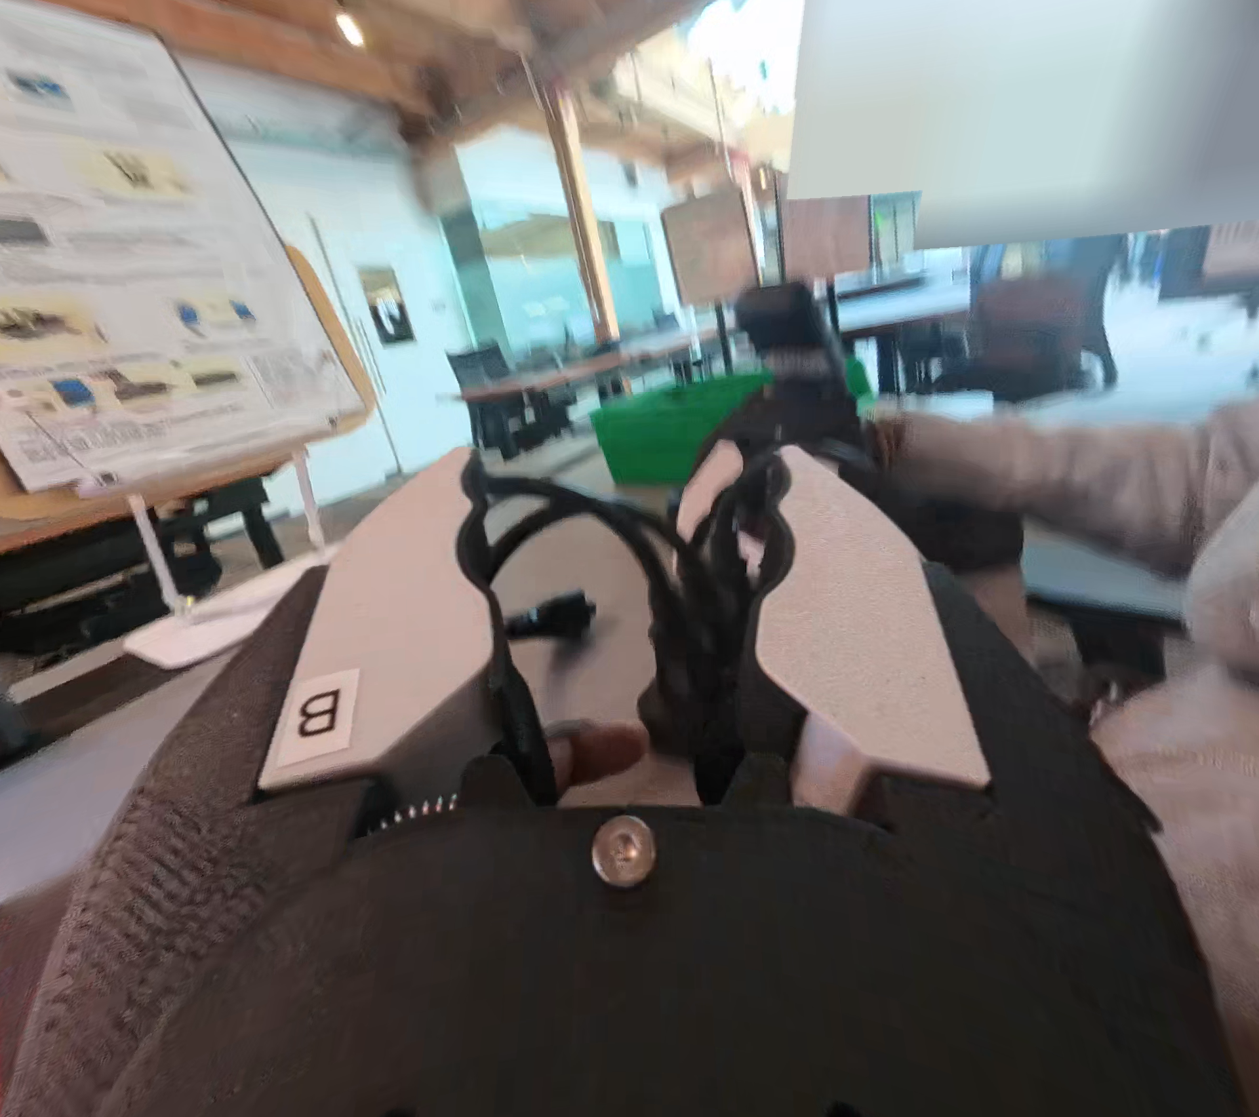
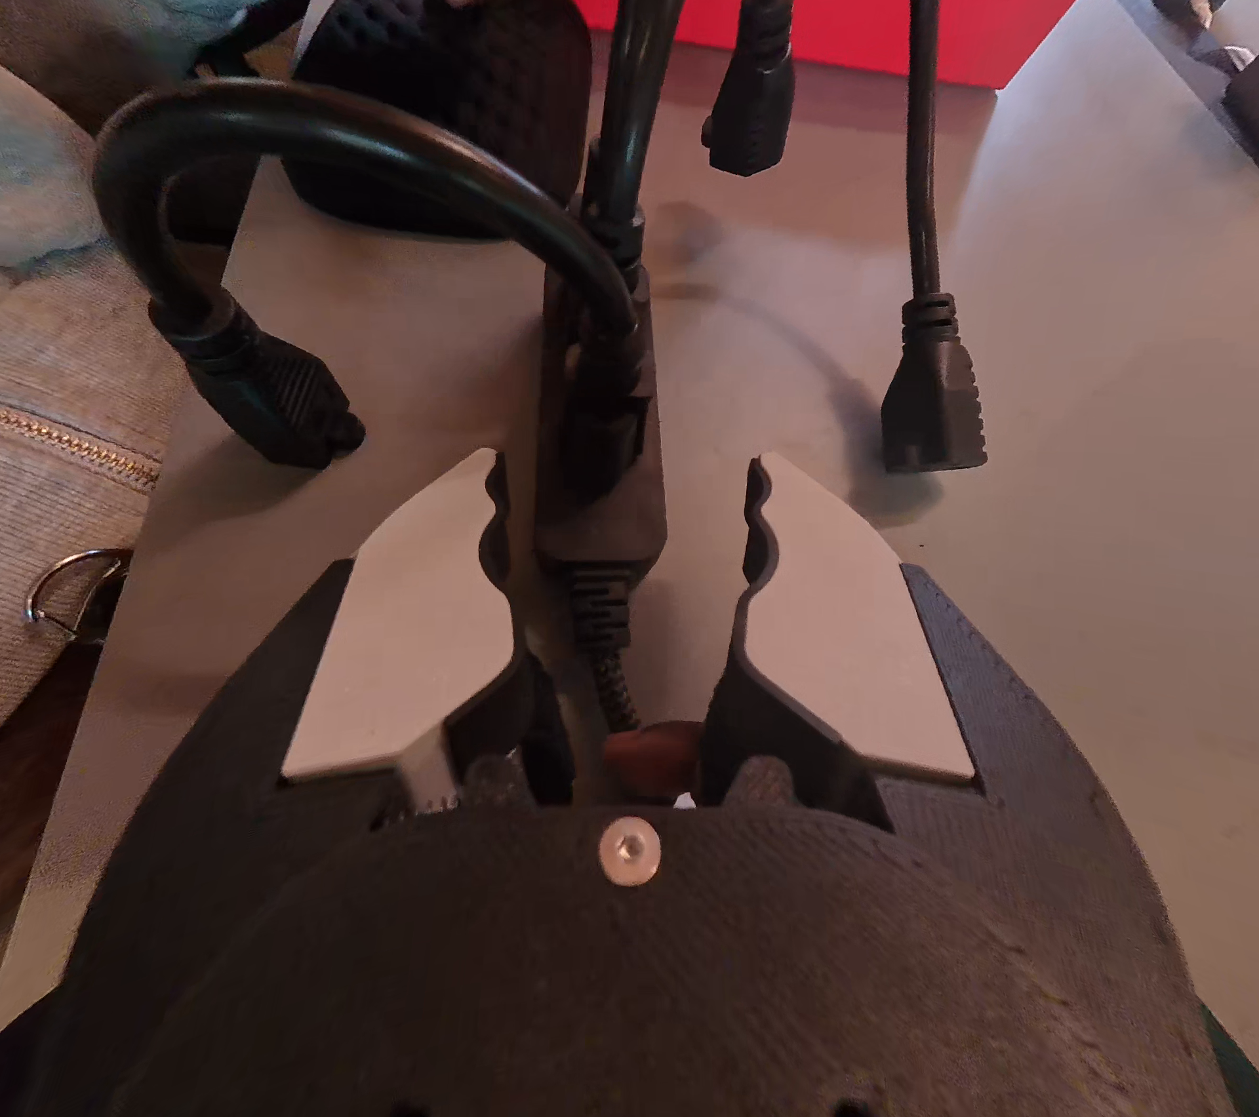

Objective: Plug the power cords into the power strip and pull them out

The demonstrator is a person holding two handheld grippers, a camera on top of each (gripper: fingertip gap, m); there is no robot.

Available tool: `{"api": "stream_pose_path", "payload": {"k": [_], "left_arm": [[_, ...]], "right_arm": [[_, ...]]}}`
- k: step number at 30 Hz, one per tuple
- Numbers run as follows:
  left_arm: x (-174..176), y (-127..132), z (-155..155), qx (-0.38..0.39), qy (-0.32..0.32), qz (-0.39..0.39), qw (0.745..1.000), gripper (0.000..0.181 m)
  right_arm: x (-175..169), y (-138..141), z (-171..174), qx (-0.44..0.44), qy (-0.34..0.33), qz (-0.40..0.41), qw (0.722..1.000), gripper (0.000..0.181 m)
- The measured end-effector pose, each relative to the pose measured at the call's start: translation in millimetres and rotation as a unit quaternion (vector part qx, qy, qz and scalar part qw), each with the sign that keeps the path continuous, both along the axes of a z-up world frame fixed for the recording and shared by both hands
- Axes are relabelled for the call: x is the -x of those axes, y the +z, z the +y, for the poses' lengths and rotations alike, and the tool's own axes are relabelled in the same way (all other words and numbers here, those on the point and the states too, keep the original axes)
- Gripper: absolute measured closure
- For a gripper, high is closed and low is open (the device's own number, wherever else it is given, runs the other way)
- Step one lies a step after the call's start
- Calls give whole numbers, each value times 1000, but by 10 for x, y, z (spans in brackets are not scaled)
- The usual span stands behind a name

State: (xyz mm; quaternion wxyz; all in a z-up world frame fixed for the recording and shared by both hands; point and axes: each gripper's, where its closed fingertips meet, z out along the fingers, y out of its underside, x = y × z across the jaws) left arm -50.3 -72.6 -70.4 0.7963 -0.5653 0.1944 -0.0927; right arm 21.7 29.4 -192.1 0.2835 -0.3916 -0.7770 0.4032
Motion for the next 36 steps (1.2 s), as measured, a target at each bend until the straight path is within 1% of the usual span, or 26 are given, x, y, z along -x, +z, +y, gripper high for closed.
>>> {"api": "stream_pose_path", "payload": {"k": [1,3,5,6,8,9,10,11,13,15,16,17,19,22,24,25,26,28,29,31,32,34,35,36], "left_arm": [[-42,98,-36,-22,-9,-23,999,107],[-163,168,-3,-9,-29,-34,999,107],[-244,204,123,2,-13,-25,1000,107],[-307,184,192,12,-8,-8,1000,107],[-452,86,315,42,-4,45,998,108],[-516,15,371,64,-5,69,996,112],[-570,-61,420,89,-8,88,992,120],[-617,-119,463,109,-12,100,989,126],[-670,-181,542,143,-17,104,984,132],[-705,-205,605,179,-27,95,979,131],[-729,-221,626,203,-36,91,974,131],[-755,-250,641,230,-47,92,968,131],[-762,-364,679,284,-51,125,949,132],[-695,-592,766,346,-29,202,916,135],[-757,-648,813,357,-36,221,907,135],[-780,-677,828,357,-36,244,901,135],[-764,-713,838,356,-27,284,890,135],[-707,-726,840,359,-12,365,859,135],[-701,-700,825,368,-18,393,842,134],[-685,-575,836,379,-25,437,816,126],[-679,-514,848,386,-27,458,801,117],[-665,-486,843,417,-43,501,757,104],[-648,-488,873,427,-44,520,739,104],[-636,-496,921,434,-43,532,726,104]], "right_arm": [[-2,-9,-9,-1,2,-2,1000,114],[-1,-33,-12,-1,1,-9,1000,115],[1,-61,-8,-2,-1,-16,1000,115],[1,-65,-8,-2,-1,-16,1000,115],[2,-31,-13,3,2,-5,1000,123],[-2,16,-29,13,7,9,1000,139],[-11,74,-58,29,17,23,999,147],[-18,124,-76,43,21,33,998,149],[-6,173,-43,45,11,45,998,146],[10,151,-1,26,-1,46,999,127],[4,114,-1,16,0,37,999,122],[-4,69,-13,8,5,25,1000,123],[-12,-15,-37,-5,12,6,1000,126],[-5,-111,-44,-19,12,-16,1000,129],[-4,-147,-45,-22,13,-24,999,130],[0,-154,-44,-23,13,-26,999,131],[2,-158,-45,-23,13,-26,999,132],[7,-174,-53,-23,15,-28,999,134],[10,-187,-57,-23,16,-31,999,134],[13,-223,-69,-23,19,-41,999,135],[13,-238,-72,-24,20,-46,998,136],[14,-241,-76,-21,22,-49,998,137],[12,-236,-76,-17,22,-49,998,137],[11,-232,-77,-14,23,-49,998,137]]}}
